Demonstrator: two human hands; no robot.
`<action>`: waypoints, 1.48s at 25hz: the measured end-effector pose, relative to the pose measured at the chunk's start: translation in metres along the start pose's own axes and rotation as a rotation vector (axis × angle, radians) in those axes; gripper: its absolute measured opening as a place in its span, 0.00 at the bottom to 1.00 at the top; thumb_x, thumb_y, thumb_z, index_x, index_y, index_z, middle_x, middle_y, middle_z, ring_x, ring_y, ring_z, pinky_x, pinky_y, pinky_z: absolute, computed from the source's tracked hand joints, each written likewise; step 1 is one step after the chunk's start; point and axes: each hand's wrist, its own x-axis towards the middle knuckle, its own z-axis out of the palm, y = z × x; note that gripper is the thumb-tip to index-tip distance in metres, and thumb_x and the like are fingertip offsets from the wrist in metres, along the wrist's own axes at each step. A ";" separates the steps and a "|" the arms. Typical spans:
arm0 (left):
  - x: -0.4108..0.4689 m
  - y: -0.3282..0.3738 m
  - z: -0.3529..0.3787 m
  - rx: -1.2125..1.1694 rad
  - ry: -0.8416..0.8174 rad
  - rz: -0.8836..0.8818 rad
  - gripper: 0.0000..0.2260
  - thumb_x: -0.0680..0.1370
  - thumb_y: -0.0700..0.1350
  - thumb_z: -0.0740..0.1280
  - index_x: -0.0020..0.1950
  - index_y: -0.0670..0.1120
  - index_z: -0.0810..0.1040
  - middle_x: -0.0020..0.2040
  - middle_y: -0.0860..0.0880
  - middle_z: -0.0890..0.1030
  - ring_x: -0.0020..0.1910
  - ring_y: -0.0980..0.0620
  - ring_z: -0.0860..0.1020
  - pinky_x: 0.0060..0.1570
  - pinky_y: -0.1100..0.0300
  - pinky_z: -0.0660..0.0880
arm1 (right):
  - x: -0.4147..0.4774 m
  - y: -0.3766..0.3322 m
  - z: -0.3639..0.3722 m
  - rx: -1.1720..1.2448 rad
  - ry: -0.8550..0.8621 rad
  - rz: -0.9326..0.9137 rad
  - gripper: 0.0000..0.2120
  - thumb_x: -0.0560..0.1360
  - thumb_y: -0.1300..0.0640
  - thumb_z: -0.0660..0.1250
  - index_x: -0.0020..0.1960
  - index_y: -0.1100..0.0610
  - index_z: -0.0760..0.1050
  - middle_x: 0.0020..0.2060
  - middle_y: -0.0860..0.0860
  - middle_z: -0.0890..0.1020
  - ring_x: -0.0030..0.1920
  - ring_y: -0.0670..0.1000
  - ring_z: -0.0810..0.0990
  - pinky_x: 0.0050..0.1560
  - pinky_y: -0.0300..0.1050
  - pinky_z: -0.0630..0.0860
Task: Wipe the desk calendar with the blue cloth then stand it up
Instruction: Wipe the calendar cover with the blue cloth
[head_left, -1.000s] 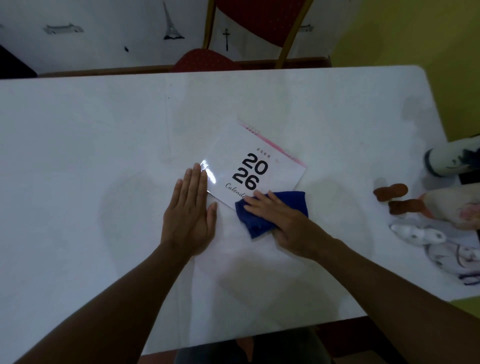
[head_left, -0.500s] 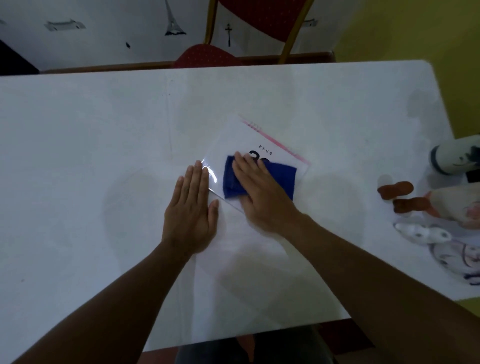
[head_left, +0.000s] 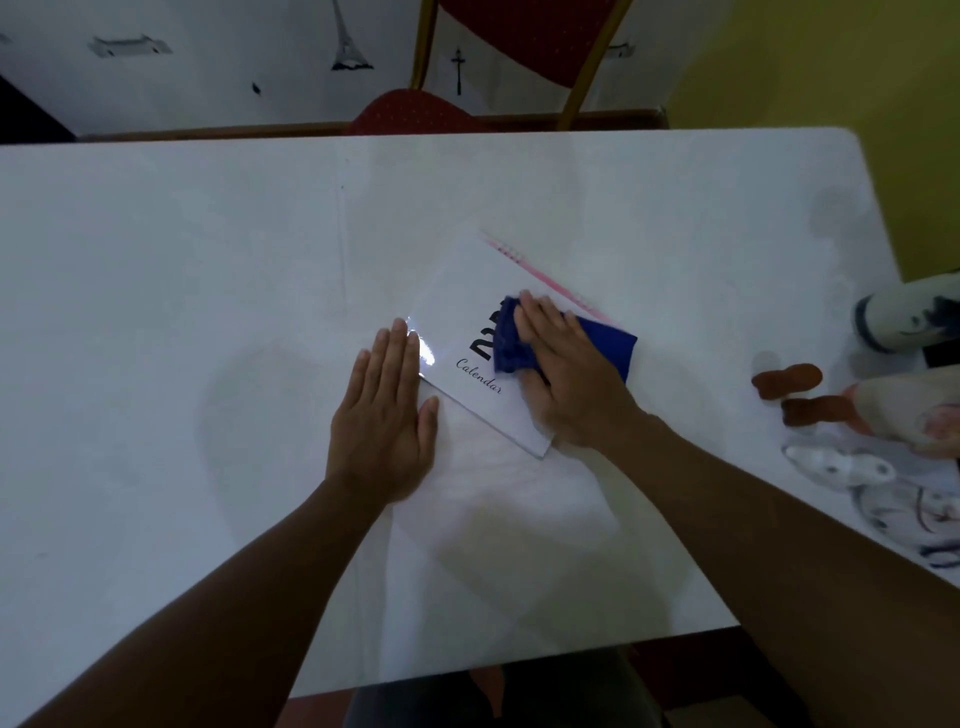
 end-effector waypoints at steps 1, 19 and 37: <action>0.000 0.000 0.000 0.000 0.000 -0.001 0.32 0.85 0.54 0.49 0.85 0.41 0.47 0.87 0.43 0.47 0.86 0.47 0.46 0.84 0.46 0.52 | 0.009 -0.003 0.002 -0.006 0.000 0.041 0.31 0.82 0.54 0.58 0.82 0.63 0.56 0.82 0.56 0.57 0.82 0.56 0.53 0.81 0.57 0.51; 0.000 -0.001 0.001 0.004 0.016 -0.003 0.32 0.85 0.54 0.51 0.85 0.41 0.47 0.87 0.43 0.48 0.86 0.47 0.47 0.84 0.47 0.52 | 0.039 -0.012 0.004 -0.202 -0.012 0.046 0.27 0.85 0.59 0.59 0.80 0.68 0.57 0.81 0.62 0.59 0.81 0.61 0.57 0.81 0.56 0.53; 0.000 -0.002 0.003 0.005 -0.004 -0.018 0.32 0.85 0.56 0.49 0.85 0.42 0.46 0.87 0.43 0.47 0.86 0.48 0.46 0.85 0.48 0.50 | -0.058 -0.066 -0.016 0.150 -0.274 -0.093 0.19 0.81 0.66 0.67 0.71 0.60 0.74 0.70 0.57 0.73 0.62 0.57 0.80 0.62 0.52 0.79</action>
